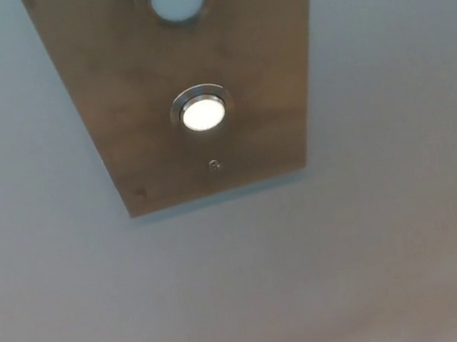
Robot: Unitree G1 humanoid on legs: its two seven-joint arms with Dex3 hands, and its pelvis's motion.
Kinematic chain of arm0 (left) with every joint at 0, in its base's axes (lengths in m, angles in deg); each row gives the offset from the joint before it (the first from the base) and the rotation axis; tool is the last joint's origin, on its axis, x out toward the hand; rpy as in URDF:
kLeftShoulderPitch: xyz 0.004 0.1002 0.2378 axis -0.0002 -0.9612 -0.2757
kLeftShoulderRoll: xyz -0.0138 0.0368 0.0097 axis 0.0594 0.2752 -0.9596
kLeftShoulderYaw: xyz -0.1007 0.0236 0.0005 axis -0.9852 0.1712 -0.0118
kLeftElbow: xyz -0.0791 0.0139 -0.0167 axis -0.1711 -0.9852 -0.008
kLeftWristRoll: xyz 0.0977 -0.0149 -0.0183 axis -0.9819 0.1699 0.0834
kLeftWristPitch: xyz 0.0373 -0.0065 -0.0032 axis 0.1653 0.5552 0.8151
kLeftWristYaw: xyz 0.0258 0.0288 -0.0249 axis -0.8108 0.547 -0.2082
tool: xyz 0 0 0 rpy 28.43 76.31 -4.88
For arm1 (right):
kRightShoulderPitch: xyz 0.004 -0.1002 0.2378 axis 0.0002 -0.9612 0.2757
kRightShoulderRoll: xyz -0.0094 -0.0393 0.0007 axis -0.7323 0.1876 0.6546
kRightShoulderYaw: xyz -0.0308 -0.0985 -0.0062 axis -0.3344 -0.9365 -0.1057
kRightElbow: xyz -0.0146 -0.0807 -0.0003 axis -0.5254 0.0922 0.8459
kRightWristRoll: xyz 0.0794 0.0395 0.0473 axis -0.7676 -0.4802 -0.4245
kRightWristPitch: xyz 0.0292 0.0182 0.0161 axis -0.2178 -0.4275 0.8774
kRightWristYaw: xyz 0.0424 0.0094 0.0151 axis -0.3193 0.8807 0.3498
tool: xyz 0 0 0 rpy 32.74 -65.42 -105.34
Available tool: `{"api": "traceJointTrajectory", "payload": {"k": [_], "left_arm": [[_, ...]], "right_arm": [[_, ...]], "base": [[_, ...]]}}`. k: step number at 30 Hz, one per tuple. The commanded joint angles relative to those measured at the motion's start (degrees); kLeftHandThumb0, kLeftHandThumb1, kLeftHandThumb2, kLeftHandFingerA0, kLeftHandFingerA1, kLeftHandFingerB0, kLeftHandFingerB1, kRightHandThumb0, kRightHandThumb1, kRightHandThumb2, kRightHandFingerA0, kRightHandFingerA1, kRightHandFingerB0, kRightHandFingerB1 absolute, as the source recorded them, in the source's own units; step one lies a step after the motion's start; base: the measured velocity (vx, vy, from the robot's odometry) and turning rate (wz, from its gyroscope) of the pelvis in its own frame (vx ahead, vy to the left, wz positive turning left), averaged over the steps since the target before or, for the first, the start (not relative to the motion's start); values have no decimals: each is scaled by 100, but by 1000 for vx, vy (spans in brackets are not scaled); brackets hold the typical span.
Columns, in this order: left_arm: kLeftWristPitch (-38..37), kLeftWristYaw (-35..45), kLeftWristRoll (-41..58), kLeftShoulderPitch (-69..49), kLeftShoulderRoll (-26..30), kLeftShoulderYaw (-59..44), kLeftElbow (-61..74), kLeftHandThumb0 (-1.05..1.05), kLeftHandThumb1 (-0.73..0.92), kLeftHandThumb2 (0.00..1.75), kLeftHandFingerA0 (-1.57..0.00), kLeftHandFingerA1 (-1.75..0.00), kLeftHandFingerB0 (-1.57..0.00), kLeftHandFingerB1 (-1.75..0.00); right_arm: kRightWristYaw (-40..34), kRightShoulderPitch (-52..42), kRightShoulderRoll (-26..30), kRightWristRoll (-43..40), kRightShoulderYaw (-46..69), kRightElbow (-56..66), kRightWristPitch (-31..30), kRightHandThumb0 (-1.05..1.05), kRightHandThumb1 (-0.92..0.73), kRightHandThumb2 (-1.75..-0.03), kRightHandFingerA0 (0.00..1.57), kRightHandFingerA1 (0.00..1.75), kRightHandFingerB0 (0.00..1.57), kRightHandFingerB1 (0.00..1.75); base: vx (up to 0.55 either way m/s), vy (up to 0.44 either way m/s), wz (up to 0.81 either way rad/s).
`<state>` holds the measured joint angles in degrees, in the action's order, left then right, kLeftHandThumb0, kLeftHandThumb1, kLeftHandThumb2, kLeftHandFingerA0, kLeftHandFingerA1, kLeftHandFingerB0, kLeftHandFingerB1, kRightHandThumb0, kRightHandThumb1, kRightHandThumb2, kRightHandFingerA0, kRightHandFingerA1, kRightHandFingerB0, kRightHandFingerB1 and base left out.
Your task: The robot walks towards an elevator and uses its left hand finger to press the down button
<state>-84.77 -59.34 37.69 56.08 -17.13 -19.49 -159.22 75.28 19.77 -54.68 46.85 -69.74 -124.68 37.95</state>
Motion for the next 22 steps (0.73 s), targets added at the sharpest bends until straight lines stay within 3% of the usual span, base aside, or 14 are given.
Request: {"api": "traceJointTrajectory", "payload": {"k": [1, 7, 8, 12, 22], "left_arm": [[186, -41, 73, 35, 75, 97, -62, -41, 65, 60, -70, -65, -55, -48], [221, -54, 26, 51, 101, 184, -79, -37, 66, 60, -73, -66, -57, -49], [110, -226, -47, 21, 86, 268, -69, -32, 62, 58, -75, -70, -68, -55], [-19, -374, -11, -28, 34, 285, -49, -36, 66, 59, -74, -75, -62, -52], [-11, -527, 150, -87, -38, 231, 11, -34, 66, 59, -77, -75, -68, -57]], "right_arm": [[-73, -198, -76, -221, 186, -20, 76, -51, -63, -59, 81, 75, 49, 35], [45, -222, -108, -369, 345, -34, 61, -48, -61, -59, 83, 80, 46, 34], [-10, -213, -112, -309, 320, -39, 67, -48, -64, -60, 80, 69, 51, 36], [-172, -206, -114, -157, 213, -40, 86, -46, -64, -60, 75, 64, 53, 36], [-179, -259, -128, -178, 168, -37, 112, -45, -64, -60, 80, 74, 51, 36]], "base": [[0, 0, 0], [0, 0, 0], [0, 0, 0], [0, 0, 0], [0, 0, 0]]}}
